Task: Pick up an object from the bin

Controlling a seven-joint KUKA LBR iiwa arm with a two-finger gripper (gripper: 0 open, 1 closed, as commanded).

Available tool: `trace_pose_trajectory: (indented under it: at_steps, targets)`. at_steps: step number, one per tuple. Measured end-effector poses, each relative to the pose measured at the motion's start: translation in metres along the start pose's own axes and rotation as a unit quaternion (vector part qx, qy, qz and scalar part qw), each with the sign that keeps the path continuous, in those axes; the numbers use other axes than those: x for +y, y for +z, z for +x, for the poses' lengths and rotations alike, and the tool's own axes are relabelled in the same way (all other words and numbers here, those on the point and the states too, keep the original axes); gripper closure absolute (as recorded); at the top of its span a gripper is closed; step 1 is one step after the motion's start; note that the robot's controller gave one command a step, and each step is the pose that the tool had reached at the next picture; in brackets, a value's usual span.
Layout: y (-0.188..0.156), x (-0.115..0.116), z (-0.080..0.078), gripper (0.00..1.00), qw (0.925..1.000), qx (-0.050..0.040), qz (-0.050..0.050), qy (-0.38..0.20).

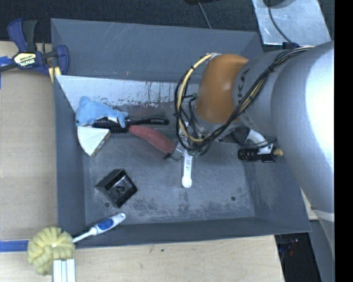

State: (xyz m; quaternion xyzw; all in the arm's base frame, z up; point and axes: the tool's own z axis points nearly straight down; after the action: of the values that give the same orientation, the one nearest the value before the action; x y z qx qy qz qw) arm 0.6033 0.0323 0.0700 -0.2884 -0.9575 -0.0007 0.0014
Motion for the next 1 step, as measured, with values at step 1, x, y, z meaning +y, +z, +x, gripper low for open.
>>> trace_pose_trajectory:
  at_steps: [1]
  targets:
    - [0.0000,0.0000,0.0000,1.00,1.0000,0.0000,0.000,0.000]
